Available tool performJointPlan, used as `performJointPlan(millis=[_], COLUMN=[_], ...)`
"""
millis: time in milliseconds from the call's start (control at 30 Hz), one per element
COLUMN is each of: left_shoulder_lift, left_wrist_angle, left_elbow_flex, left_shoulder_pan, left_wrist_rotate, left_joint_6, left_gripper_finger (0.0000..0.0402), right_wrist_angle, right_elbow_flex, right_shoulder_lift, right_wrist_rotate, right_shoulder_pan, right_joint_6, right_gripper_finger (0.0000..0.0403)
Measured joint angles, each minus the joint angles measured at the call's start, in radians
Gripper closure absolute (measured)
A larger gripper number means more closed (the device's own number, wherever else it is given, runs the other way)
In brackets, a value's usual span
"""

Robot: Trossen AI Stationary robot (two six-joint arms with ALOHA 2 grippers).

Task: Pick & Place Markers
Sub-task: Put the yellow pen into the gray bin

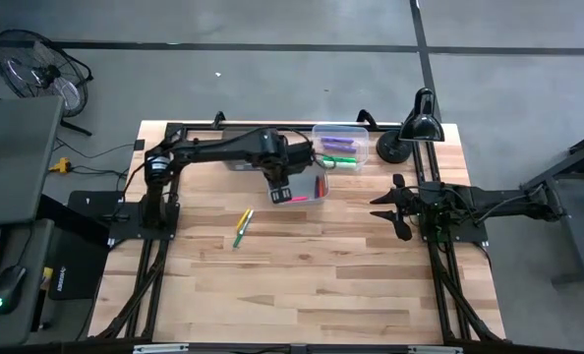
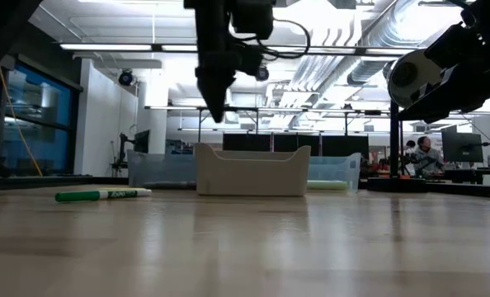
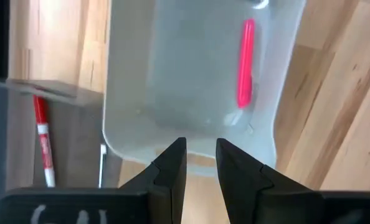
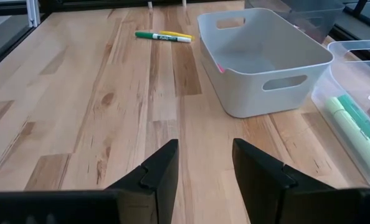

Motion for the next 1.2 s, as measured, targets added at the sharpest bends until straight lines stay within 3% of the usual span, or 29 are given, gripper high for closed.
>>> performJointPlan(millis=[267, 333, 433, 533, 700, 833, 967, 1200], left_shoulder_lift=[-0.063, -0.088, -0.146, -0.221, -0.369, -0.435, -0.439, -0.409], left_wrist_angle=[-0.154, -0.094, -0.067, 0.059, 0.205, 0.303, 0.305, 0.304], left_elbow_flex=[-0.016, -0.042, -0.158, -0.315, -0.6, -0.729, -0.759, -0.759], left_shoulder_pan=[-0.098, -0.126, -0.161, -0.192, -0.237, -0.267, -0.273, -0.271], left_wrist_rotate=[-0.055, -0.056, -0.052, -0.053, -0.024, -0.005, 0.007, 0.008], left_joint_6=[-0.084, -0.084, -0.119, -0.192, -0.395, -0.607, -0.768, -0.911], left_gripper_finger=[0.0317, 0.0317, 0.0317, 0.0317, 0.0317, 0.0317, 0.0317, 0.0317], right_wrist_angle=[0.0, -0.001, -0.005, -0.007, -0.004, -0.003, -0.005, -0.013], right_elbow_flex=[0.0, 0.0, 0.0, 0.0, 0.0, 0.0, 0.0, 0.0], right_shoulder_lift=[0.0, 0.0, -0.001, 0.001, 0.003, 0.011, 0.016, 0.026], right_wrist_rotate=[-0.001, -0.001, 0.0, 0.001, 0.003, 0.007, 0.012, 0.003], right_shoulder_pan=[0.0, 0.0, 0.0, 0.0, 0.0, 0.0, 0.0, 0.001], right_joint_6=[0.003, 0.003, 0.004, 0.004, 0.004, 0.001, 0.0, 0.006], right_gripper_finger=[0.0263, 0.0263, 0.0263, 0.0263, 0.0263, 0.0263, 0.0263, 0.0263])
